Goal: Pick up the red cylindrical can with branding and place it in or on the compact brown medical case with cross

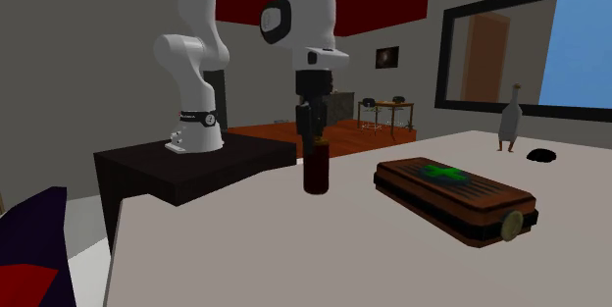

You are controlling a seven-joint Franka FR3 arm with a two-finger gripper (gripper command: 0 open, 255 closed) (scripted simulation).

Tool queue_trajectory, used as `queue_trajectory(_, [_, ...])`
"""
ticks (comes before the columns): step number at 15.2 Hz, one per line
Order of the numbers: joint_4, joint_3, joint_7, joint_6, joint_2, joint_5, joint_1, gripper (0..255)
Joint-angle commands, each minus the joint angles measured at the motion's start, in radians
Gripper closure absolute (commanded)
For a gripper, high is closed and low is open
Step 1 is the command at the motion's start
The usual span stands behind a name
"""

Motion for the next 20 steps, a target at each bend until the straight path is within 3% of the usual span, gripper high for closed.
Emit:
queue_trajectory(1, [-0.001,-0.002,0.003,-0.023,-0.025,-0.005,0.001,255])
queue_trajectory(20, [0.071,-0.009,0.024,-0.264,-0.195,-0.038,0.007,255])
